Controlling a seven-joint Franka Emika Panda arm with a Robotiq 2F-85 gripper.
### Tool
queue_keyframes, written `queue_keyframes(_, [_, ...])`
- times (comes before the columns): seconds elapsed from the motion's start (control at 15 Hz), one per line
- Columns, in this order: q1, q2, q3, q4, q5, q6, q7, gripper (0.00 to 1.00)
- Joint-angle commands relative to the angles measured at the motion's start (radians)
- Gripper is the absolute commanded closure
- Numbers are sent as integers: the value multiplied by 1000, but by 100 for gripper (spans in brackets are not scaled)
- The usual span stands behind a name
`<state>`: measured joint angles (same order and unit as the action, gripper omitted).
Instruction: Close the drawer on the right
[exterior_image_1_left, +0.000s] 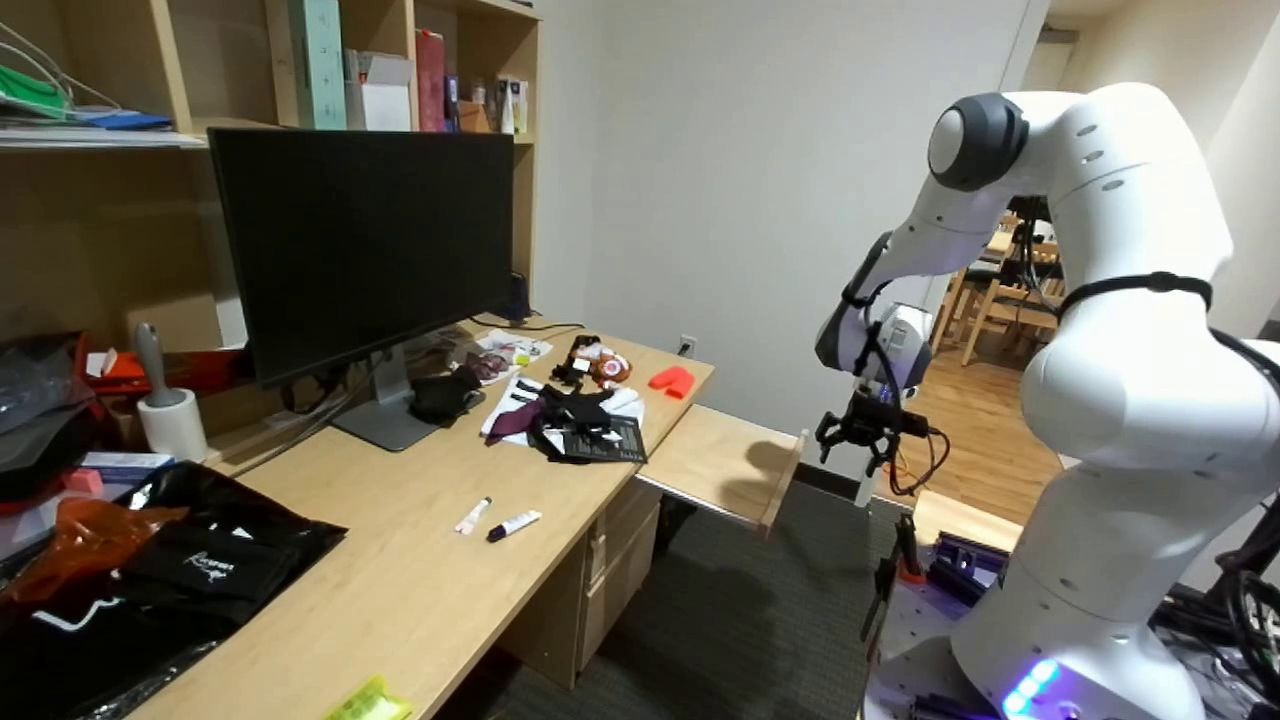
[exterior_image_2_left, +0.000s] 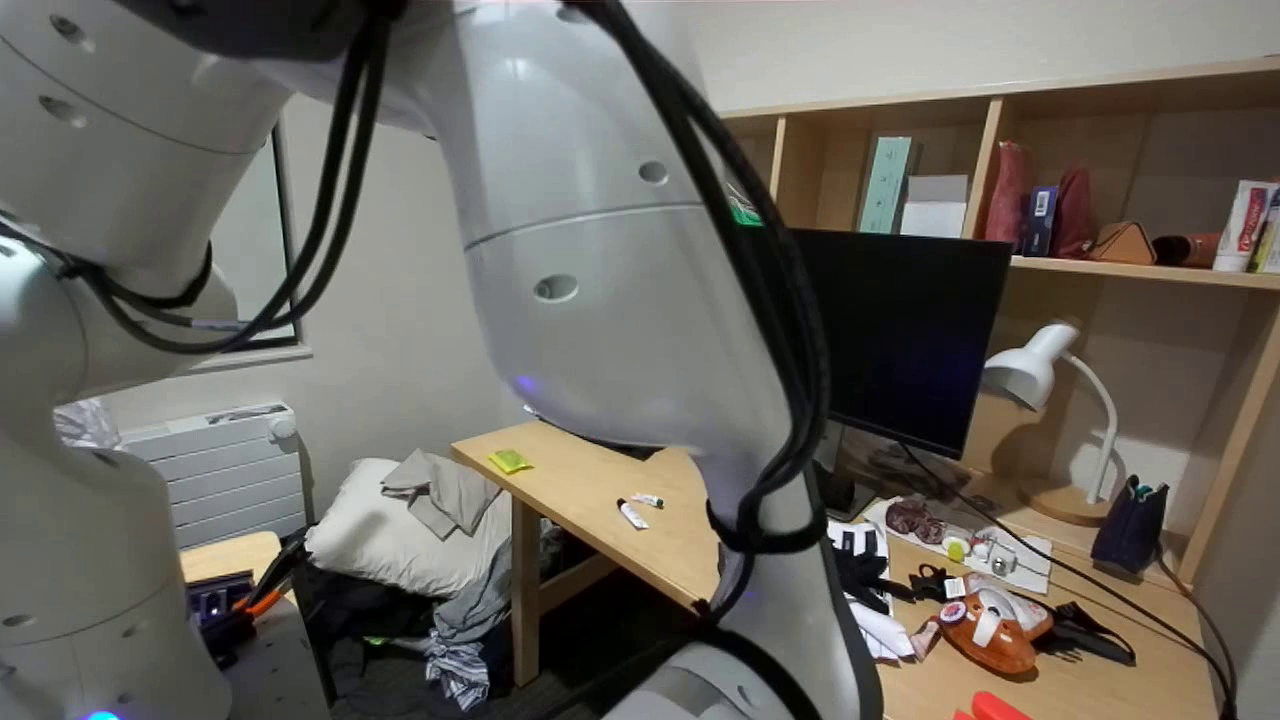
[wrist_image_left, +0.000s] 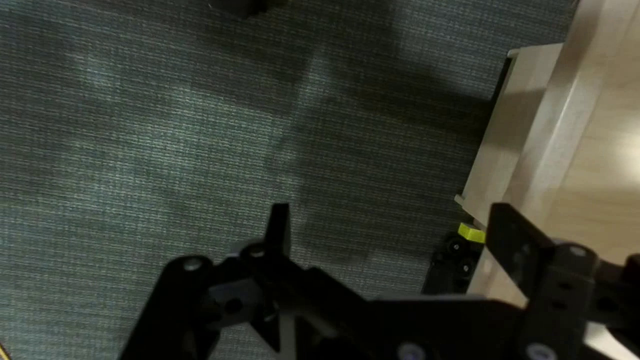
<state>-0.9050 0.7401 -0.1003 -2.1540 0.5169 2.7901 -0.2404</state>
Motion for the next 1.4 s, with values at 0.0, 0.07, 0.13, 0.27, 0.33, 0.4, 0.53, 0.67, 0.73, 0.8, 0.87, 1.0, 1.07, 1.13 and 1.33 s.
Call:
queue_keyframes(0.0, [-90,79,111,32,32,169,25,0])
queue_keyframes(0.07, [-101,103,128,45,13,202,49,0])
queue_keyframes(0.13, [-108,120,139,51,-8,230,74,0])
queue_keyframes(0.27, [-96,161,137,74,-42,259,129,0])
queue_keyframes(0.33, [-77,178,121,88,-58,247,164,0])
queue_keyframes(0.4, [-52,189,94,104,-78,196,201,0])
queue_keyframes(0.53, [-39,215,77,136,-99,145,251,0])
queue_keyframes(0.67, [-50,243,96,173,-98,138,269,0])
queue_keyframes(0.73, [-59,255,110,191,-93,143,270,0])
queue_keyframes(0.8, [-70,265,127,212,-90,146,265,0])
queue_keyframes(0.87, [-71,274,135,231,-89,149,267,0])
queue_keyframes(1.0, [-77,295,158,267,-85,167,263,0])
queue_keyframes(1.07, [-69,307,161,286,-87,173,266,0])
queue_keyframes(1.13, [-71,317,173,303,-87,183,262,0])
queue_keyframes(1.33, [-54,344,193,347,-91,181,264,0])
